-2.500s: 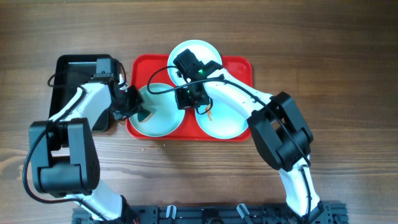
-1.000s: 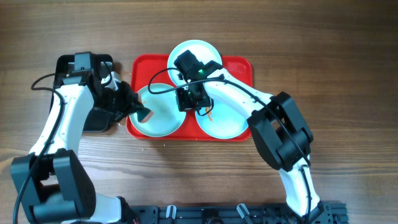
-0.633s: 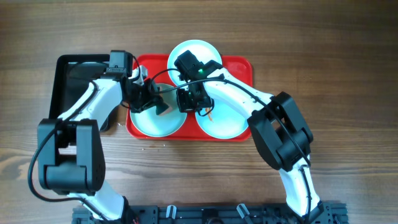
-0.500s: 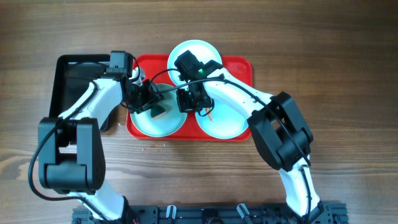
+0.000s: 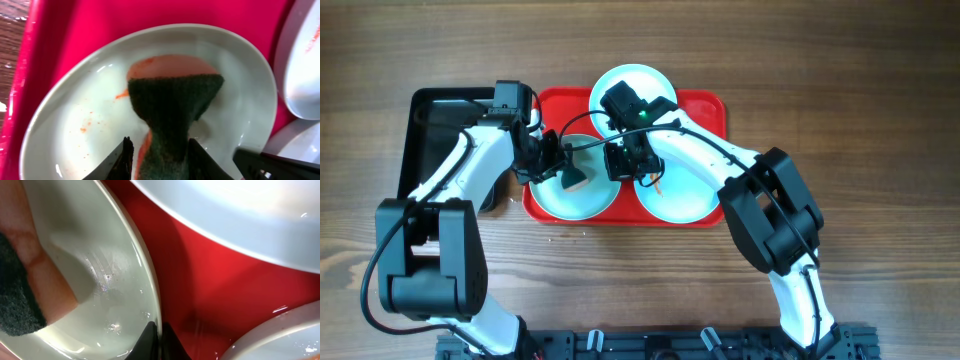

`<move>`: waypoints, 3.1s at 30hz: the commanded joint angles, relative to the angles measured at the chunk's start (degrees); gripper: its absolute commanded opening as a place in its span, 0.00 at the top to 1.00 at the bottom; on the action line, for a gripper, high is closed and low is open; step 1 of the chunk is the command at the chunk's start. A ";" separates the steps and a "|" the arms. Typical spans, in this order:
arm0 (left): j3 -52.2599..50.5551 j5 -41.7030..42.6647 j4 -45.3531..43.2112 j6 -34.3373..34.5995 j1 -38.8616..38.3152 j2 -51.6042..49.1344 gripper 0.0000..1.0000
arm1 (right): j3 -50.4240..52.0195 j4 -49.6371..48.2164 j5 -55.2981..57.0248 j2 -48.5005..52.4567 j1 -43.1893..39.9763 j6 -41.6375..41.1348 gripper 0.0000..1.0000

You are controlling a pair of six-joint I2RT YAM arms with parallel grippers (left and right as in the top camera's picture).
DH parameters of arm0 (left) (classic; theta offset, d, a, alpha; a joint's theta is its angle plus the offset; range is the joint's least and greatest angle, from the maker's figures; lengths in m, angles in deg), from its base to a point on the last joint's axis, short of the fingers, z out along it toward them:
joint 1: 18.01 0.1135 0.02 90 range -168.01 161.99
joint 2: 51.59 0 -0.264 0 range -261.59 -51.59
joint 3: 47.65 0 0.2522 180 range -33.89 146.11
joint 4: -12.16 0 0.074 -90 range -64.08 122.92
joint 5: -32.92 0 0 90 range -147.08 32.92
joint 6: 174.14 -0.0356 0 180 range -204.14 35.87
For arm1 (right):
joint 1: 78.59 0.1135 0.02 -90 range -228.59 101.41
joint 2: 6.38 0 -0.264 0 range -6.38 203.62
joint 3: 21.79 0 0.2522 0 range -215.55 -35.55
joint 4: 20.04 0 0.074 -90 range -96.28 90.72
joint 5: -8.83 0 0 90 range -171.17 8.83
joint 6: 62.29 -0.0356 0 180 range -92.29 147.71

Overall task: Clean dirty plates on tray and stack at the side
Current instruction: 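Scrub the left plate with the sponge in the left gripper, then lift the top plate with the right gripper and carry it right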

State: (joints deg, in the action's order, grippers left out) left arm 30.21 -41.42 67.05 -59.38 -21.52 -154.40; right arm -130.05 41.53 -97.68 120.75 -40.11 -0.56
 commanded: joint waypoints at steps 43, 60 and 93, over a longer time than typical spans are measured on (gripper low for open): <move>9.86 -7.61 19.63 1.01 4.20 -4.70 0.96 | -0.44 1.97 -1.42 0.79 0.61 2.60 0.96; 5.33 -11.30 17.25 2.93 -3.52 -7.78 0.96 | -0.44 2.32 -1.40 0.79 0.61 2.60 0.96; 17.51 -8.24 25.66 -0.35 0.15 6.14 0.96 | -11.30 15.06 37.20 -11.43 0.15 10.32 0.96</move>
State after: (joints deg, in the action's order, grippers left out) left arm 46.97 -50.31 92.81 -58.33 -21.69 -149.11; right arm -140.06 56.27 -68.98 110.96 -39.89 7.59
